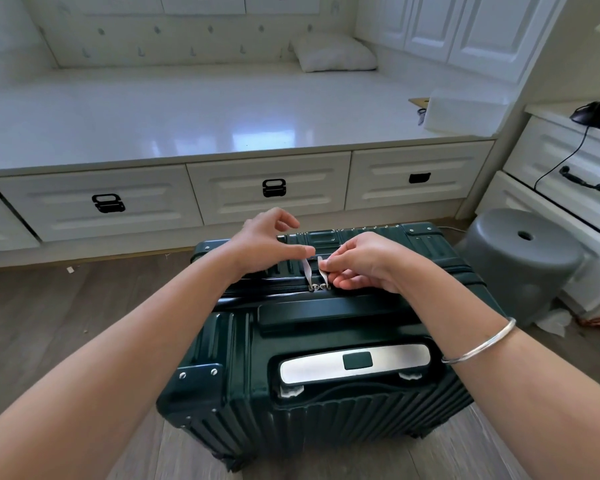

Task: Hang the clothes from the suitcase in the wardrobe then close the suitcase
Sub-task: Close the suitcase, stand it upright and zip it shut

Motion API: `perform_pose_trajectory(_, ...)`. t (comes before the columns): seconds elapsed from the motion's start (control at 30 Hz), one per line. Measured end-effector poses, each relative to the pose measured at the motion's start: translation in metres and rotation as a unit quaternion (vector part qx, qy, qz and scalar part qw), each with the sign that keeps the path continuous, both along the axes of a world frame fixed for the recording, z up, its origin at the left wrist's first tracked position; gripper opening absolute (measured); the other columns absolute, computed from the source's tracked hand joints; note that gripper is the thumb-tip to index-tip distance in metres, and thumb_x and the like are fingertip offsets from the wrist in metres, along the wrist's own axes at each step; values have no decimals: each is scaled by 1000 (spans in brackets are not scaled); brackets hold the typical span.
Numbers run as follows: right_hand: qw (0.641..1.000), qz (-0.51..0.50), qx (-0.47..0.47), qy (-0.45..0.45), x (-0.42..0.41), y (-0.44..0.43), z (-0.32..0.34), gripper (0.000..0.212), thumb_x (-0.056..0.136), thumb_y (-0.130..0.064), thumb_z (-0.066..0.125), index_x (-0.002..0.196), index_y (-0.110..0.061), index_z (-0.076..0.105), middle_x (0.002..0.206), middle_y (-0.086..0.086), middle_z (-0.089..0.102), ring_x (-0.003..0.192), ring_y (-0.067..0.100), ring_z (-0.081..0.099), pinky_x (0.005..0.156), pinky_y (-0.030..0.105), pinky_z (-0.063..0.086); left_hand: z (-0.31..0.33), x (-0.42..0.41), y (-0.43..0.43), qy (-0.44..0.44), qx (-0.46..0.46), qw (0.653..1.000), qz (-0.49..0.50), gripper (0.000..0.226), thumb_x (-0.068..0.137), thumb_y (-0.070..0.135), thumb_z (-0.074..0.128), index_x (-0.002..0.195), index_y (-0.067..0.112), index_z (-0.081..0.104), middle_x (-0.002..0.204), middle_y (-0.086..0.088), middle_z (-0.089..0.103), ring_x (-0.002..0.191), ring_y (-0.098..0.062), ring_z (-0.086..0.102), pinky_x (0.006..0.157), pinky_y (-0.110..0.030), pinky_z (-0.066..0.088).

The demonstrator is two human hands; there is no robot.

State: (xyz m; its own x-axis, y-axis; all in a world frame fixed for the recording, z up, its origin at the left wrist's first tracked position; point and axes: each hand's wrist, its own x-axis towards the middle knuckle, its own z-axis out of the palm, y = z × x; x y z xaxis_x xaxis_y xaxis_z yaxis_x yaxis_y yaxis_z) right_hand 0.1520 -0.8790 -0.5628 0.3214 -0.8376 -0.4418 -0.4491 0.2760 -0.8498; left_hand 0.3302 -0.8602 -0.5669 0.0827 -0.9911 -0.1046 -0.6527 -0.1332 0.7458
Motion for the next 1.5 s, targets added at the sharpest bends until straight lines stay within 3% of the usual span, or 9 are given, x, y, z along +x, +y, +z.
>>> perform_pose_trajectory(0.07,1000,1,1,-1,-1,0,0,10,86,-10,69,78,-4,66,68,7,65,45,4,58,44,13,49,-3,-1,-1,-104,15,994,-37,71,72,57,72,134,37,44,144,3,42,136,-17,35,114,-40,27)
perform_pose_trajectory(0.17,1000,-4,6,-6,-2,1,0,9,86,-9,70,79,-5,65,67,7,65,44,4,59,45,13,50,-7,-7,-3,-169,31,983,-57,80,75,68,61,143,39,33,151,6,37,143,-16,26,119,-37,12)
perform_pose_trajectory(0.5,999,42,-4,-17,-6,-1,1,8,87,-7,67,92,0,67,71,9,65,48,4,62,50,13,52,-3,-11,-6,-169,78,981,-47,74,74,70,61,139,43,38,148,3,40,139,-23,28,112,-36,20)
perform_pose_trajectory(0.67,996,90,22,3,-9,-7,8,6,87,-3,67,93,-2,68,76,9,66,56,8,65,58,17,56,-12,-1,-12,-129,91,987,-41,94,41,88,59,128,58,40,146,10,42,137,-22,32,112,-43,31)
perform_pose_trajectory(0.97,997,69,30,-6,-5,-6,8,15,84,1,68,97,-5,61,76,10,65,53,10,64,54,18,55,-11,-1,-10,-148,88,984,-48,88,55,84,59,134,54,37,148,8,40,140,-23,27,114,-39,25)
perform_pose_trajectory(1.07,996,78,34,6,-5,-5,10,16,84,0,68,98,-5,62,78,10,66,55,10,64,53,18,55,-11,-3,-11,-137,90,985,-48,95,43,87,60,130,56,39,147,8,41,138,-23,30,114,-41,28)
perform_pose_trajectory(1.17,996,58,-56,43,-5,-13,8,14,86,-8,67,100,-9,64,89,8,68,68,11,65,57,19,53,-15,-2,-19,-122,100,986,-51,111,23,94,59,126,57,42,145,9,43,135,-21,35,112,-42,32)
perform_pose_trajectory(1.3,954,47,-241,171,6,-29,3,22,77,-43,70,97,-35,64,120,0,60,116,19,53,98,39,44,-14,-3,-16,-127,94,987,-36,96,38,89,63,125,55,43,139,5,47,131,-23,37,111,-36,28)
perform_pose_trajectory(1.5,923,213,-46,316,29,-36,32,71,80,-40,64,143,-26,35,146,6,35,129,26,38,105,41,37,-13,-4,-13,-140,70,987,-42,76,66,72,66,133,47,42,139,3,48,133,-21,32,97,-32,19)
